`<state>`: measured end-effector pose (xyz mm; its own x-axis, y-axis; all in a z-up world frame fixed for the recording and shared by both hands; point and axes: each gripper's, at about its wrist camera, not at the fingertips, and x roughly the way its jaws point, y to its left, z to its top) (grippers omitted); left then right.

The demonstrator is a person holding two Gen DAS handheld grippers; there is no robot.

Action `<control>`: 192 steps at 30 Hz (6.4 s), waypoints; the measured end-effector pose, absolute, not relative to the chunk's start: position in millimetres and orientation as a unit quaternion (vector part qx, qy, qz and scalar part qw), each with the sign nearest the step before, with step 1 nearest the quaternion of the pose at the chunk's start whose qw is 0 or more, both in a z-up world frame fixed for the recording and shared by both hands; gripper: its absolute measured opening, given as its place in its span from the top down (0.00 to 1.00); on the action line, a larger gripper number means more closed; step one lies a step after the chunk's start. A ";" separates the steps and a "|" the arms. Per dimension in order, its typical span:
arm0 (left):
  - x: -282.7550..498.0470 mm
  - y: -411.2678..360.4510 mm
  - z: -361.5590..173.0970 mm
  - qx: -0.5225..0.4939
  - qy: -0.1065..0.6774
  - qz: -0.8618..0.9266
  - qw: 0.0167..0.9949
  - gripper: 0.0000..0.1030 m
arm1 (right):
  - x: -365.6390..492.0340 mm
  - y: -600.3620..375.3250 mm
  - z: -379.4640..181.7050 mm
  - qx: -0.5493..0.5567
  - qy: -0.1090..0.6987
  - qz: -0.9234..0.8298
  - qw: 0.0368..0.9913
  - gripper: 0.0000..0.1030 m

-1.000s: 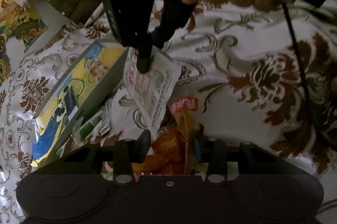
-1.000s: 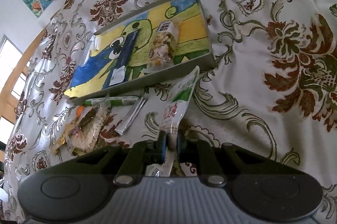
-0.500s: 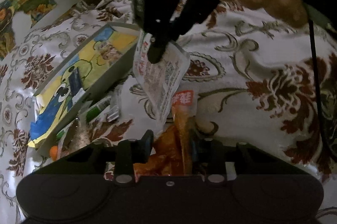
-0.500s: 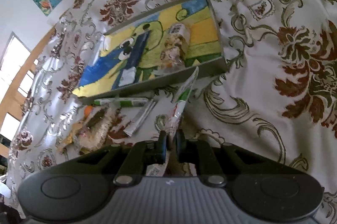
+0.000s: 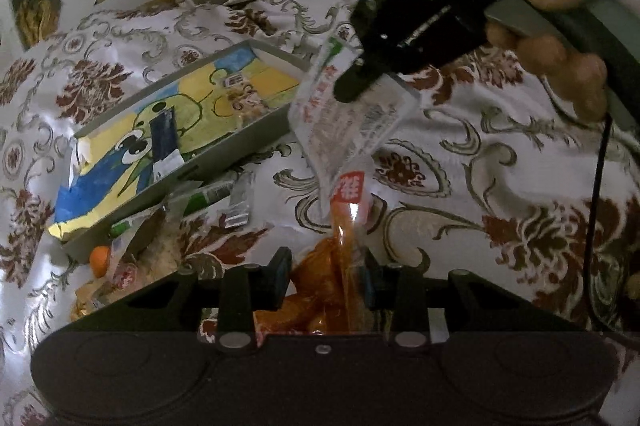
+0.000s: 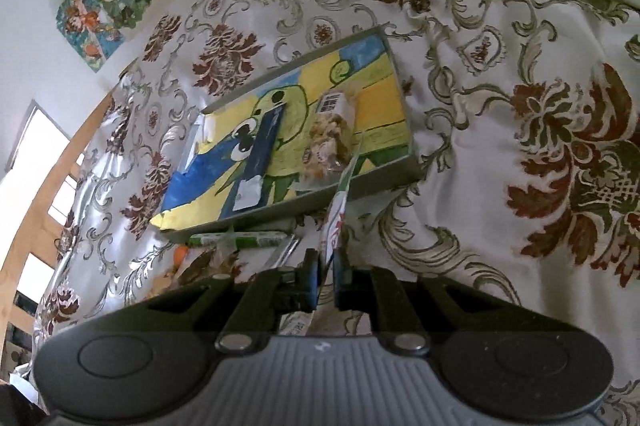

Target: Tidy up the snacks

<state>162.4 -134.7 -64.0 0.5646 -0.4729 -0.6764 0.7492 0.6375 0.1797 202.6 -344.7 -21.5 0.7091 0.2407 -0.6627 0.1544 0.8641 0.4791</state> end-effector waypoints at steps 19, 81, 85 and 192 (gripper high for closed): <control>173.3 -97.9 -19.1 0.117 0.303 -0.312 0.893 0.69 | 187.1 -343.6 -3.5 0.257 0.347 0.046 0.901 0.93; 410.8 -150.1 3.4 0.009 0.320 -0.155 0.935 0.23 | 338.1 -339.2 -33.2 0.198 0.267 0.002 0.943 0.48; 394.1 -140.9 16.6 0.016 0.300 -0.144 0.943 0.12 | 328.9 -338.5 -18.5 0.181 0.250 -0.002 0.951 0.37; 133.1 25.5 14.3 0.037 0.325 -0.020 0.945 0.01 | 27.7 -227.6 6.9 0.080 0.252 0.048 0.963 0.00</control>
